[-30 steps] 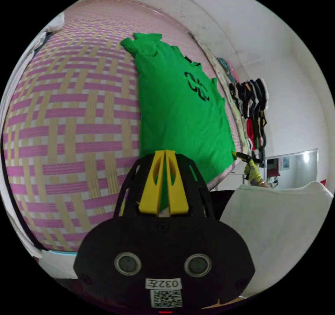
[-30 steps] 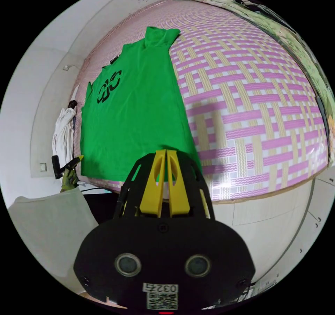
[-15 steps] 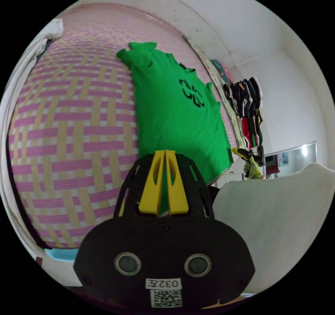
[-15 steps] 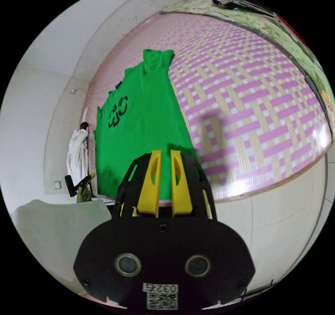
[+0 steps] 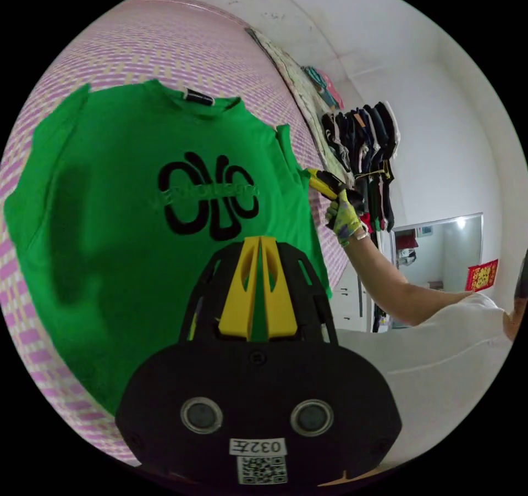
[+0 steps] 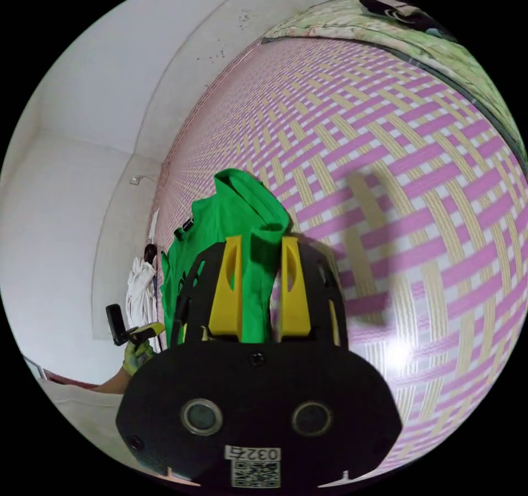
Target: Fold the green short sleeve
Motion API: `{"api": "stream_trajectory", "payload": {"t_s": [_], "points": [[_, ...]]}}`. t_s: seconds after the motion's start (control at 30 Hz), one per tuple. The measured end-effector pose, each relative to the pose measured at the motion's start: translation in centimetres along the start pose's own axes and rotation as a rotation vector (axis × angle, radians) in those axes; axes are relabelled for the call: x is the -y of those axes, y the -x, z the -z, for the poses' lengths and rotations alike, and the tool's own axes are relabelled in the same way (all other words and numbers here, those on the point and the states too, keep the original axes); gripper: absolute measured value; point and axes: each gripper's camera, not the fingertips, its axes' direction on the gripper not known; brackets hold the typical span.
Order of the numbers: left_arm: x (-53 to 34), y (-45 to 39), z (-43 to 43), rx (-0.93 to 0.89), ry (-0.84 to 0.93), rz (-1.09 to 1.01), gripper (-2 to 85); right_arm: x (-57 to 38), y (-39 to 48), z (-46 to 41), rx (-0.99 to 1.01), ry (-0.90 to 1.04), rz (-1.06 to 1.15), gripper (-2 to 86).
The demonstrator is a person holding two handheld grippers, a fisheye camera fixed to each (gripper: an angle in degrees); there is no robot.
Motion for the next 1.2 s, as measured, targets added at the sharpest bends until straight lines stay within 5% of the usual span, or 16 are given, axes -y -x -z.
{"api": "stream_trajectory", "payload": {"t_s": [0.13, 0.27, 0.4, 0.87, 1.0, 1.2], "points": [[5.1, -1.0, -7.2, -0.071, 0.055, 0.031, -0.9, 0.2, -1.6, 2.3, 0.038, -0.084, 0.021, 1.1], [8.2, -2.4, -11.3, -0.036, 0.077, 0.019, -0.8, -4.2, -8.4, 6.0, 0.262, -0.211, -0.195, 2.3], [12.0, -2.3, -14.7, -0.090, 0.095, 0.022, -0.1, -5.3, -9.4, 5.7, 0.315, -0.179, -0.169, 7.6], [19.6, -8.4, -29.9, -0.249, 0.288, -0.080, 13.9, 2.4, 8.7, 8.7, -0.215, -0.096, 0.399, -0.3], [16.5, -6.6, -29.9, -0.195, 0.235, -0.058, 5.4, 3.1, 13.0, 7.4, -0.331, -0.029, 0.561, 0.5], [8.9, 2.8, -27.8, -0.217, 0.039, 0.185, -0.9, 3.3, 12.4, 10.8, -0.222, 0.057, 0.541, 5.2]]}}
